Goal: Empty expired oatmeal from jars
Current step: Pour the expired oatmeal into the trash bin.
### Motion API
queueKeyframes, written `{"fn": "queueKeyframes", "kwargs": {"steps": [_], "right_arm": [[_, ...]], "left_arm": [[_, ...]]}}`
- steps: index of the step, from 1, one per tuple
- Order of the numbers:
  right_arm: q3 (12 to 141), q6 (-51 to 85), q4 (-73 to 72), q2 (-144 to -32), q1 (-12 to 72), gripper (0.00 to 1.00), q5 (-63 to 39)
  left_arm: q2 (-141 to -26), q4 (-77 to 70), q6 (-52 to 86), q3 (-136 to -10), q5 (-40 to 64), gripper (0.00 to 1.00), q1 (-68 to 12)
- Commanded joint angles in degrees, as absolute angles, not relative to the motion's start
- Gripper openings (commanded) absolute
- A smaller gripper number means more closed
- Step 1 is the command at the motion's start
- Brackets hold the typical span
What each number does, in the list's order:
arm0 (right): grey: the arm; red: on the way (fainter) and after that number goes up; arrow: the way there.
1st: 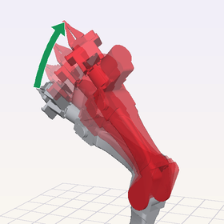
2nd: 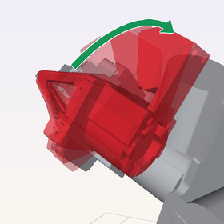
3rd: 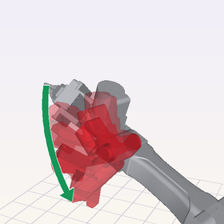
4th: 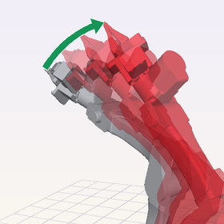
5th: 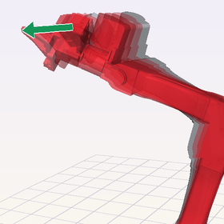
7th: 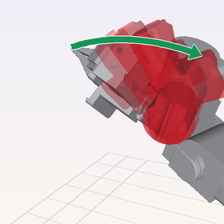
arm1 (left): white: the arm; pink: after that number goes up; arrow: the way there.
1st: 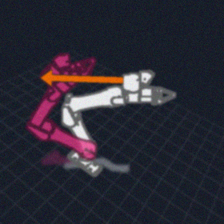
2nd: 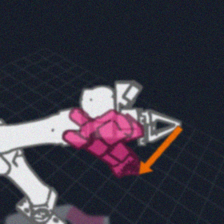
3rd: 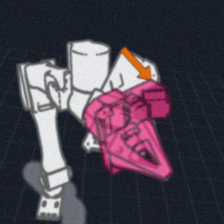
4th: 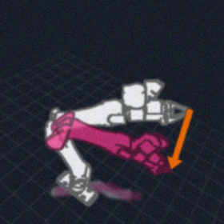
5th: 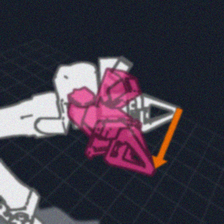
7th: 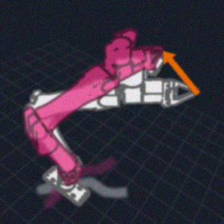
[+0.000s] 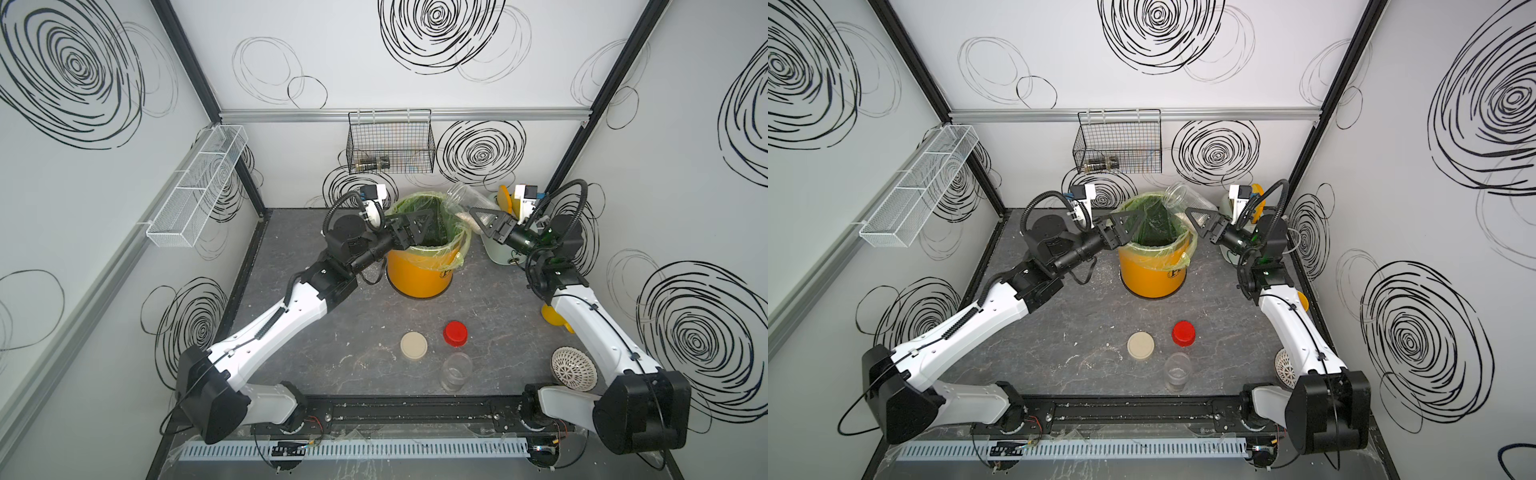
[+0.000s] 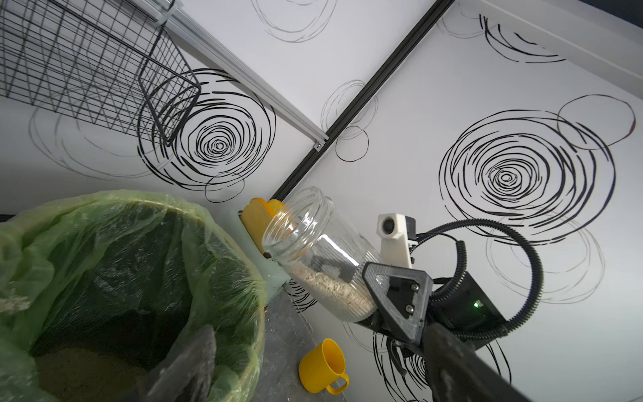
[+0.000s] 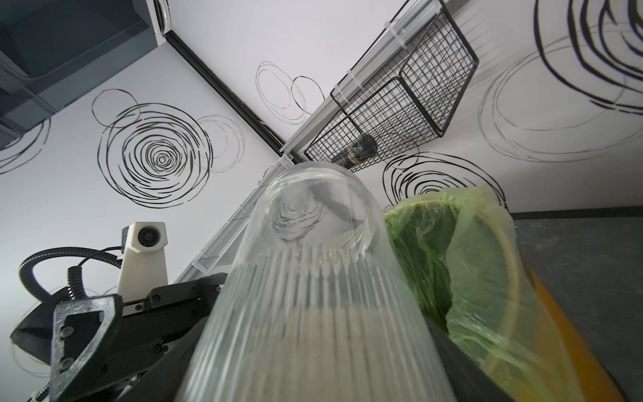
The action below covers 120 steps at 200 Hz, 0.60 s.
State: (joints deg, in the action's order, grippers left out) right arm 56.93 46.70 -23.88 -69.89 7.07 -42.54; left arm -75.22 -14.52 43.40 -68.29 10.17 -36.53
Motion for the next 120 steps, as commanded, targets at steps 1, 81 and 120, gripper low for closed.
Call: {"fn": "queueKeyframes", "kwargs": {"steps": [1,81,120], "right_arm": [[62.49,37.98,-17.61,-69.66,9.11,0.23,-38.89],[80.36,22.39,11.95,-75.23,16.30,0.22,-24.98],[90.95,18.24,25.09,-79.92,19.97,0.21,-17.53]], "left_arm": [[-72.70,-15.14,42.01,-65.91,9.49,0.96,-35.22],[-66.56,-12.31,38.87,-60.47,8.89,0.96,-34.81],[-63.02,-11.71,37.71,-57.04,8.13,0.96,-34.72]]}}
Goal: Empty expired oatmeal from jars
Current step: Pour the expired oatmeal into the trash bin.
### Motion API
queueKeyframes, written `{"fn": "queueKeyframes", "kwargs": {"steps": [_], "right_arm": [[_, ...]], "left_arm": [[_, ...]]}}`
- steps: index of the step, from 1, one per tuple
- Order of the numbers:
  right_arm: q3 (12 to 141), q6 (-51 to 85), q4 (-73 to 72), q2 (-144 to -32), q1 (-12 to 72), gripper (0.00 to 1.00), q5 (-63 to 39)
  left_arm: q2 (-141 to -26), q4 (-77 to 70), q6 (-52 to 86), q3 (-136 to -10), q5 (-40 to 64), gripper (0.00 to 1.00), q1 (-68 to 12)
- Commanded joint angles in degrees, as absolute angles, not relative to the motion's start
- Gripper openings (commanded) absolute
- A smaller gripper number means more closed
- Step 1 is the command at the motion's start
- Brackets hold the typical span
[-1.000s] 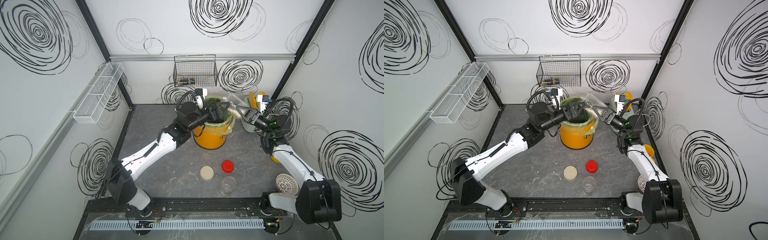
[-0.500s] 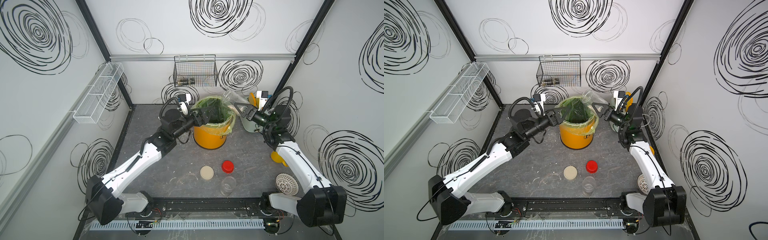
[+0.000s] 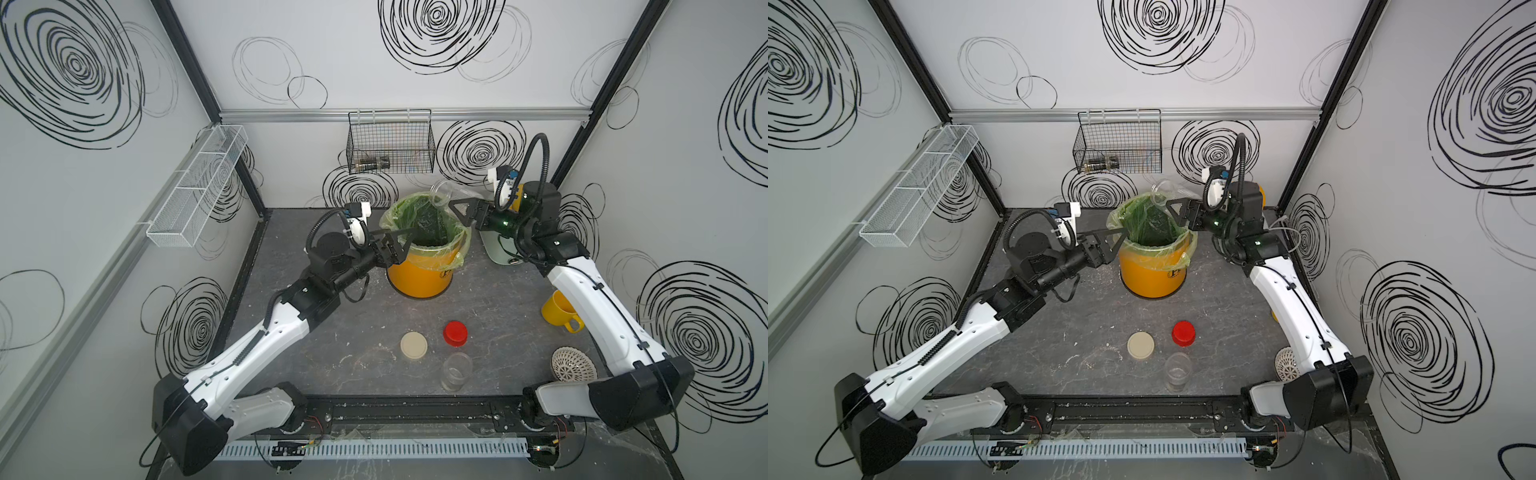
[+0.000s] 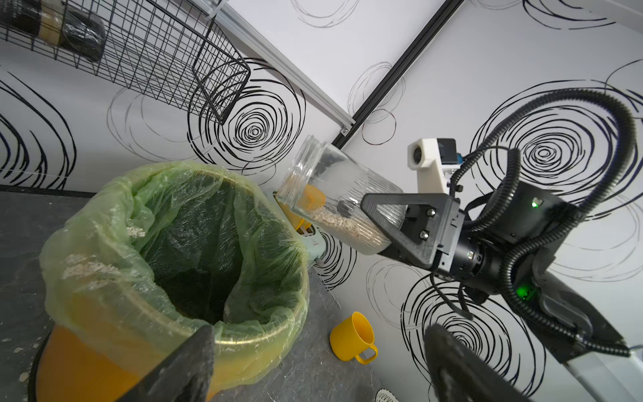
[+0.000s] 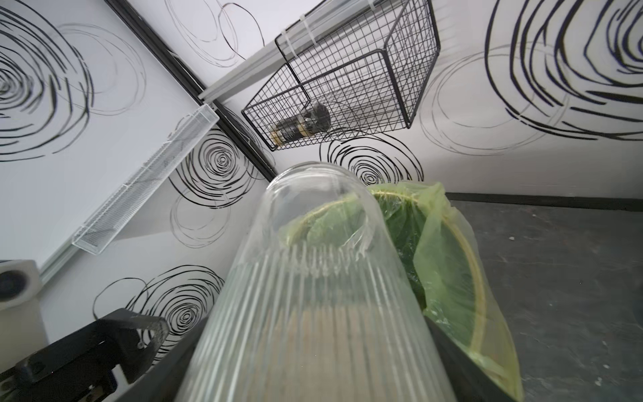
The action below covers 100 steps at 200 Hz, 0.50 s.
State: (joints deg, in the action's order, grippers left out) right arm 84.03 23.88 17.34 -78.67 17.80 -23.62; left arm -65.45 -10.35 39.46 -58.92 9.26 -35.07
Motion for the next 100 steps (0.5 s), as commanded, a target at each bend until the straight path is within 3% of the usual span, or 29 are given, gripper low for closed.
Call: {"fn": "queueKeyframes", "kwargs": {"steps": [1,100], "right_arm": [[91.26,18.13,25.38,-80.13,20.09,0.21,-17.42],[121.08,14.42,55.74,-95.87,27.59,0.18,-3.50]], "left_arm": [[-62.93,-11.70,37.66,-56.95,8.11,0.96,-34.72],[-55.80,-6.94,34.82,-50.80,7.43,0.96,-34.63]]}}
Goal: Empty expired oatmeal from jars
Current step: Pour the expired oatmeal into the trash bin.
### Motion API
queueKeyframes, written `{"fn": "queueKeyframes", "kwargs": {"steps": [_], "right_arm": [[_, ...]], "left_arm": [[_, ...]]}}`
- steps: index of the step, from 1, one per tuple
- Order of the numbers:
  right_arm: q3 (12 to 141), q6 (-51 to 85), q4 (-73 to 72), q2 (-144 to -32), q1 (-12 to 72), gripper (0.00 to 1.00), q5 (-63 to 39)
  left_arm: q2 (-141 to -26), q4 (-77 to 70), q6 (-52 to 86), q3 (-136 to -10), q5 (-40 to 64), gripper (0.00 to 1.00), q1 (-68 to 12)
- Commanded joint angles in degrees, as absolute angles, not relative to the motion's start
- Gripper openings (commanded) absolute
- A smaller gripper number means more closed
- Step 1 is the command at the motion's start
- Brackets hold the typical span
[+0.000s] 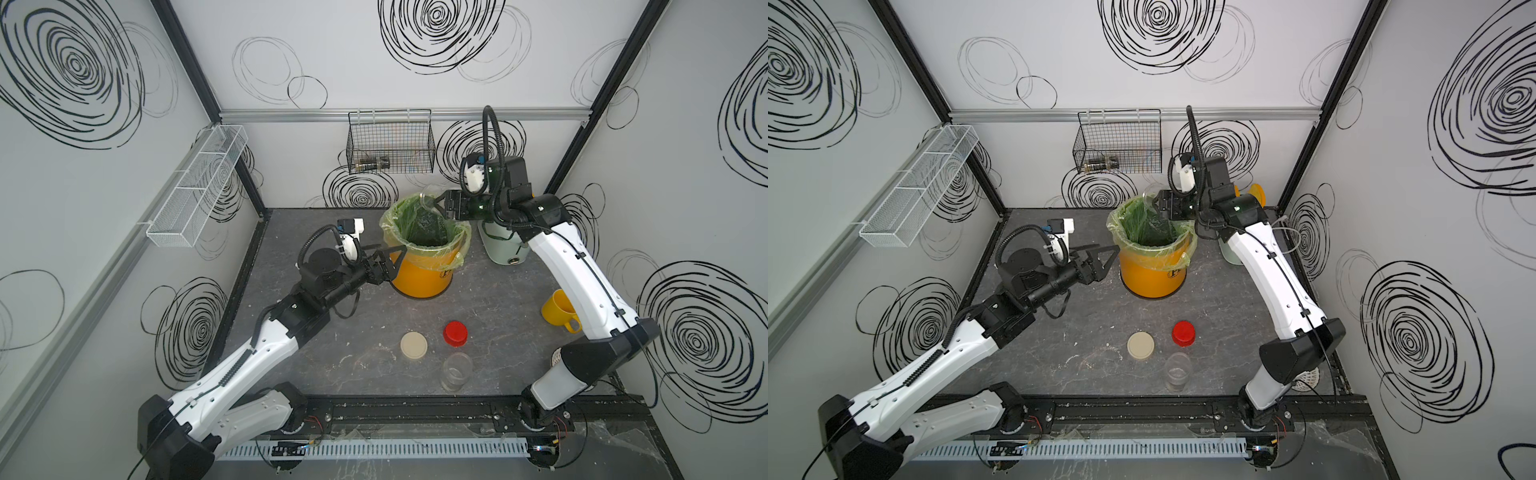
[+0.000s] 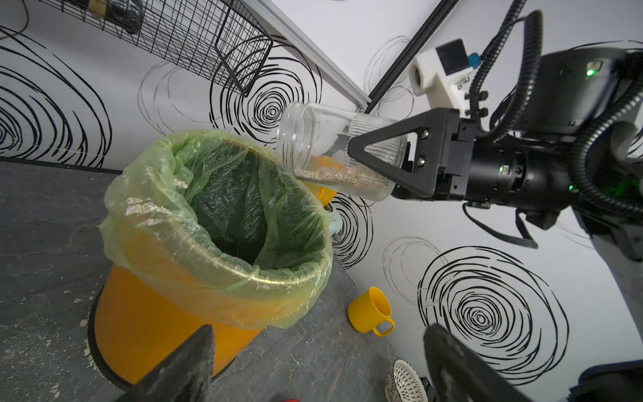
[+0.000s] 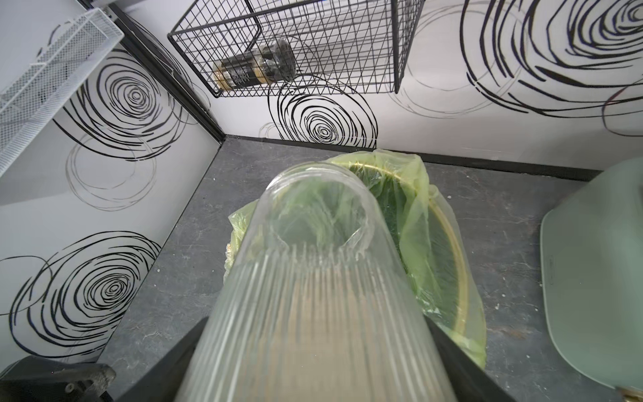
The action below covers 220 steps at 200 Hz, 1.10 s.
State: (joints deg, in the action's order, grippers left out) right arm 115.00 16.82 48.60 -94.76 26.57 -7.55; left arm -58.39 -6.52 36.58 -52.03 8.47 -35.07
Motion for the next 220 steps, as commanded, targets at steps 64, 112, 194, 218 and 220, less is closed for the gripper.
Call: {"fn": "queueKeyframes", "kwargs": {"steps": [64,112,194,218,220], "right_arm": [[126.16,14.07,62.55,-99.47,27.82,0.17,-1.28],[125.62,14.20,66.01,-100.63,28.31,0.16,0.33],[129.48,9.09,67.39,-104.15,29.33,0.14,1.57],[129.34,7.33,67.83,-106.15,29.61,0.14,0.50],[129.48,7.22,67.85,-106.34,29.70,0.14,0.56]], "left_arm": [[-53.81,-5.92,33.77,-49.05,6.87,0.96,-34.94],[-53.87,-5.94,32.72,-48.08,6.24,0.96,-36.16],[-58.98,-3.49,30.71,-51.30,6.62,0.96,-38.98],[-59.26,-3.81,30.60,-51.26,6.02,0.96,-39.37],[-59.29,-3.81,30.55,-51.24,5.94,0.96,-39.37]]}}
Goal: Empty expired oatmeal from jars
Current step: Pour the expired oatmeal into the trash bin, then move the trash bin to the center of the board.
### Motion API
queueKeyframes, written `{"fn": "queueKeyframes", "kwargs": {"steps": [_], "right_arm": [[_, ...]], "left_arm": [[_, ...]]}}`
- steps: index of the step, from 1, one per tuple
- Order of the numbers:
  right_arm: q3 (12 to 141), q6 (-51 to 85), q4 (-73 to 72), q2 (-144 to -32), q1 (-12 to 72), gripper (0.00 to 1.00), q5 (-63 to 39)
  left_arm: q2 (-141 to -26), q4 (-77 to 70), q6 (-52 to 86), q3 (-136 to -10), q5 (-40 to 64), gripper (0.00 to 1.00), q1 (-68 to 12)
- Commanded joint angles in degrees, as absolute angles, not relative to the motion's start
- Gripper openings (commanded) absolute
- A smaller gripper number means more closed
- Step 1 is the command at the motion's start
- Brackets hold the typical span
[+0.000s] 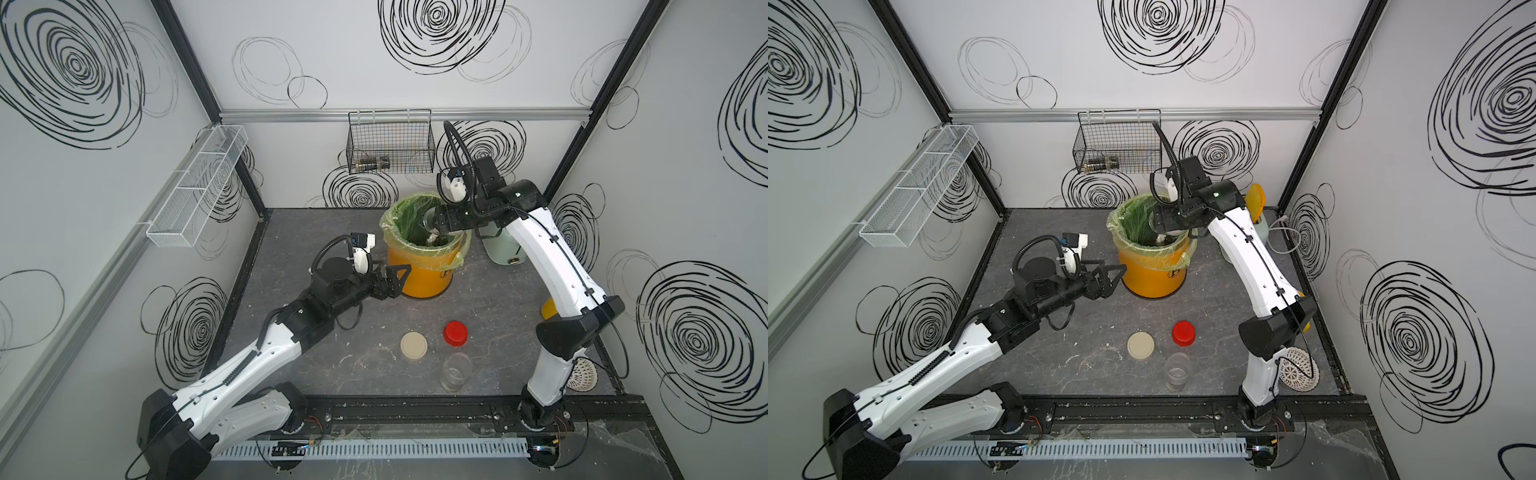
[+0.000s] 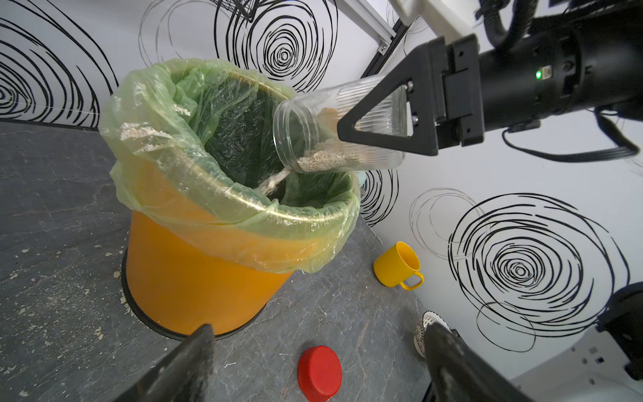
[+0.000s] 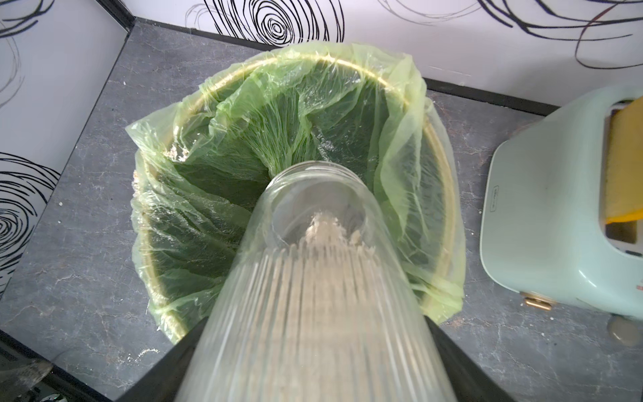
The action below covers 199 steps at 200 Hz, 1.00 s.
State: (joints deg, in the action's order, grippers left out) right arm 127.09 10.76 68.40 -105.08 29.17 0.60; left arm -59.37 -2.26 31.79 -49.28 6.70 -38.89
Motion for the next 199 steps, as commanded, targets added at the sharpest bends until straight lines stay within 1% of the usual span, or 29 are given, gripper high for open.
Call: {"fn": "queueKeyframes", "kwargs": {"steps": [1,41,73,100,135,150,175,199], "right_arm": [[129.56,7.12,67.85,-106.48,29.71,0.14,0.55],[139.72,4.34,67.67,-112.26,30.78,0.12,1.44],[142.39,1.91,67.31,-112.60,31.00,0.09,2.83],[140.89,1.10,67.66,-111.65,30.94,0.05,3.04],[138.05,1.01,68.02,-109.60,31.11,0.04,3.58],[136.35,0.92,68.09,-108.06,31.12,0.01,3.45],[131.90,2.23,67.56,-105.61,30.20,0.01,2.04],[128.18,4.11,65.19,-104.14,26.46,0.03,-1.12]], "left_arm": [[-59.31,-3.84,30.57,-51.29,5.92,0.96,-39.42],[-59.96,-0.73,29.59,-52.76,4.13,0.97,-39.90],[-59.65,0.37,28.85,-53.13,1.99,0.96,-40.08],[-60.66,0.35,29.27,-53.25,1.93,0.96,-40.24],[-61.43,0.59,29.04,-53.92,1.78,0.96,-40.78],[-61.45,0.98,28.79,-54.14,1.75,0.96,-40.87],[-60.71,1.46,28.70,-54.01,1.67,0.96,-40.87],[-59.03,0.94,28.52,-52.89,1.33,0.96,-40.78]]}}
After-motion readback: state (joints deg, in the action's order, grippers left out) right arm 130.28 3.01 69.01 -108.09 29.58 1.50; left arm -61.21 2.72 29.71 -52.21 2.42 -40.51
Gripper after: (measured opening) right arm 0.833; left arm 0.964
